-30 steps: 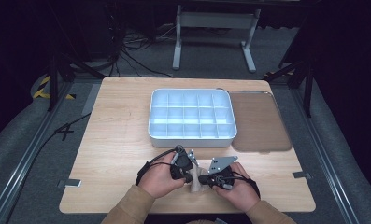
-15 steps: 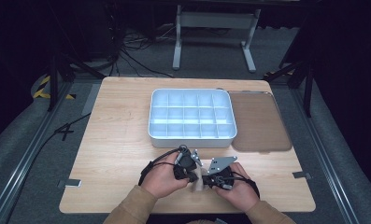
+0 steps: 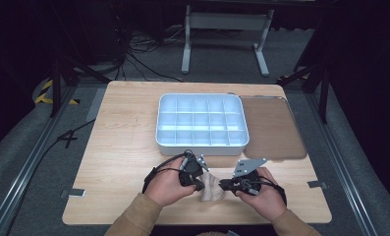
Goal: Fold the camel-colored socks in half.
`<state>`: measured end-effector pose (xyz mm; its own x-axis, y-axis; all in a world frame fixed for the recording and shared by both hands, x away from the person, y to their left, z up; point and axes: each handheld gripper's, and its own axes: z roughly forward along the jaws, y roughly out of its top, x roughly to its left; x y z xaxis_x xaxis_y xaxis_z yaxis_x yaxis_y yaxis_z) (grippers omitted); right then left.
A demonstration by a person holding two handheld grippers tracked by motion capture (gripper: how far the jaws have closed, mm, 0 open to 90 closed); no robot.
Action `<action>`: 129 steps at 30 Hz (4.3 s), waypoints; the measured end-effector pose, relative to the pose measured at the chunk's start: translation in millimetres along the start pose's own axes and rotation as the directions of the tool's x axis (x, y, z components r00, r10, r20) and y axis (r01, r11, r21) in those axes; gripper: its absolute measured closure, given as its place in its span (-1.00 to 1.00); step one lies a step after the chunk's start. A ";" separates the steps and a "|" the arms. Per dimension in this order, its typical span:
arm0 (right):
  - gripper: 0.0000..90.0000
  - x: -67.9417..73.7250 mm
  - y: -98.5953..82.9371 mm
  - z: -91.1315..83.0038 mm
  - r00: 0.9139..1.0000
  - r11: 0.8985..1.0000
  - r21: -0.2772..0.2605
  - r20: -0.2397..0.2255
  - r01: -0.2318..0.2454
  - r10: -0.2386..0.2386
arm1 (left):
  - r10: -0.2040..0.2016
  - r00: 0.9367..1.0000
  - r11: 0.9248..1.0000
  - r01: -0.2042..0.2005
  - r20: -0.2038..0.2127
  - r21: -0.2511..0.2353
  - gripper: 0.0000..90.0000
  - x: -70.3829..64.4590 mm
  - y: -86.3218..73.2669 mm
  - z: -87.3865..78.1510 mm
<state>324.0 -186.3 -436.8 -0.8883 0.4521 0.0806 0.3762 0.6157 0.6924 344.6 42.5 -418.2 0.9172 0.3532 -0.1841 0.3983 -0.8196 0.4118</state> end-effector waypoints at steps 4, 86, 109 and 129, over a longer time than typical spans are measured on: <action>0.90 -9.6 -9.2 -5.0 0.999 0.996 0.084 0.039 -0.041 0.038 | 0.003 1.000 1.000 -0.003 0.000 0.000 0.91 -0.4 1.2 0.5; 0.06 2.3 -3.7 32.7 0.965 0.962 0.073 0.004 -0.262 0.262 | 0.085 0.990 0.996 -0.083 0.113 -0.021 0.09 -12.3 3.8 29.1; 0.70 3.3 5.0 31.6 0.969 0.967 0.106 -0.067 -0.230 0.237 | 0.003 0.999 0.997 0.000 0.046 -0.076 0.07 2.8 -25.2 -4.7; 0.71 -4.7 28.7 2.5 0.971 0.970 0.087 -0.060 -0.228 0.233 | -0.108 0.993 0.990 0.104 -0.040 -0.100 0.08 16.9 -77.4 -31.6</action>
<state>339.6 -169.1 -419.2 -0.7900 0.5440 0.2826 0.5902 0.5502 0.5907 329.5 126.1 -424.9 0.8681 0.4576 -0.1921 0.4901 -0.7291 0.4777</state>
